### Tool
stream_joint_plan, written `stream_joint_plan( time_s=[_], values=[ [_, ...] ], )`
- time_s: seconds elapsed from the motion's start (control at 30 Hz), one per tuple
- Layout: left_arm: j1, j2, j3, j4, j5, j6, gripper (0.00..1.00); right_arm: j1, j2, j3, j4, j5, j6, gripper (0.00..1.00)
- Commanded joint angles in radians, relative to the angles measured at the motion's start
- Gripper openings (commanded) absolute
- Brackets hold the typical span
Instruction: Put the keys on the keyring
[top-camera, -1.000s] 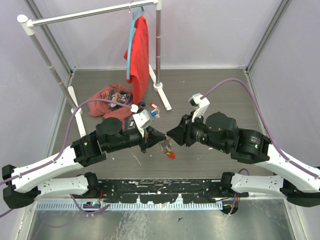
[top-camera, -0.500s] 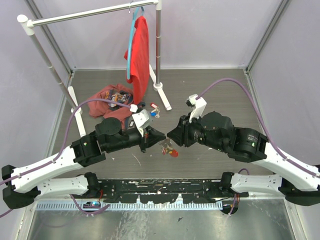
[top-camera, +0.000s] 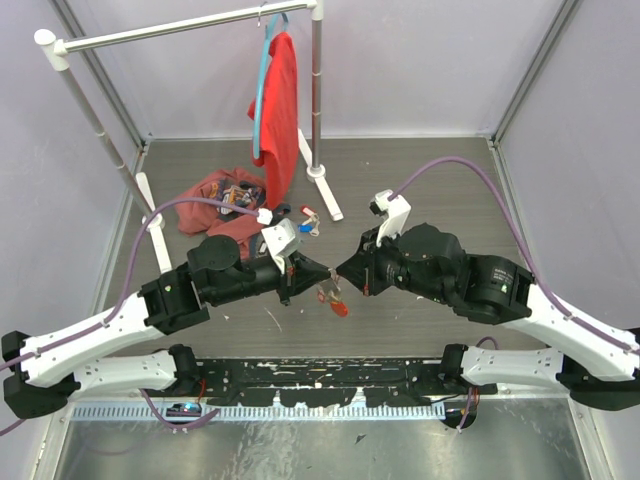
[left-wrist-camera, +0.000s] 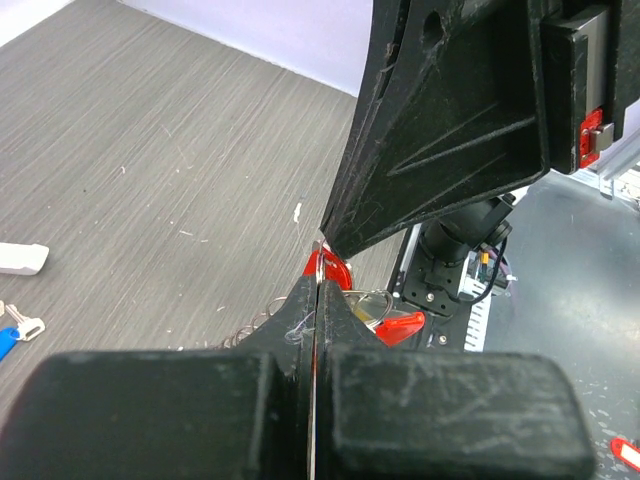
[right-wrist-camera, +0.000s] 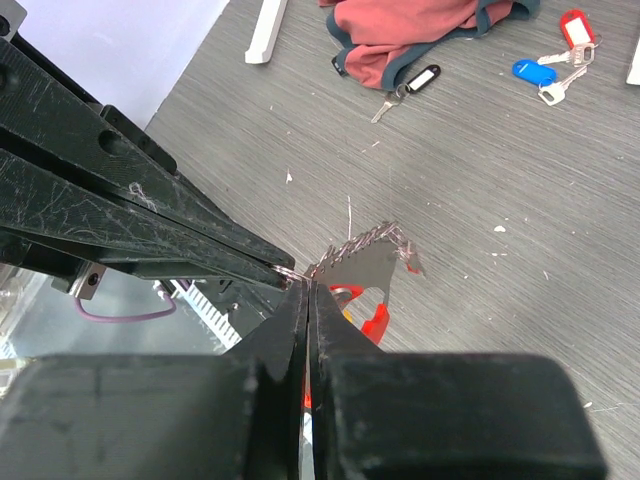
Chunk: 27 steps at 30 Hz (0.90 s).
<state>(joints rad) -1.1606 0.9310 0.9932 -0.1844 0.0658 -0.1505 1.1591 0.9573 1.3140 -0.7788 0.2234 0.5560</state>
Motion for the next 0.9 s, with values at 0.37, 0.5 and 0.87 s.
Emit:
stream_joint_plan(
  time_s=[0.37, 0.5, 0.87],
  values=[
    [-0.002, -0.060, -0.003, 0.100, 0.035, 0.010, 0.00, 0.004, -0.050, -0.013, 0.026, 0.054, 0.032, 0.01],
    [-0.002, -0.074, -0.015, 0.120, 0.035, 0.011, 0.00, 0.004, -0.058, -0.026, 0.025, 0.057, 0.048, 0.01],
    [-0.001, -0.093, -0.040, 0.189, 0.053, 0.006, 0.00, 0.004, -0.101, -0.094, 0.076, 0.059, 0.105, 0.07]
  ],
)
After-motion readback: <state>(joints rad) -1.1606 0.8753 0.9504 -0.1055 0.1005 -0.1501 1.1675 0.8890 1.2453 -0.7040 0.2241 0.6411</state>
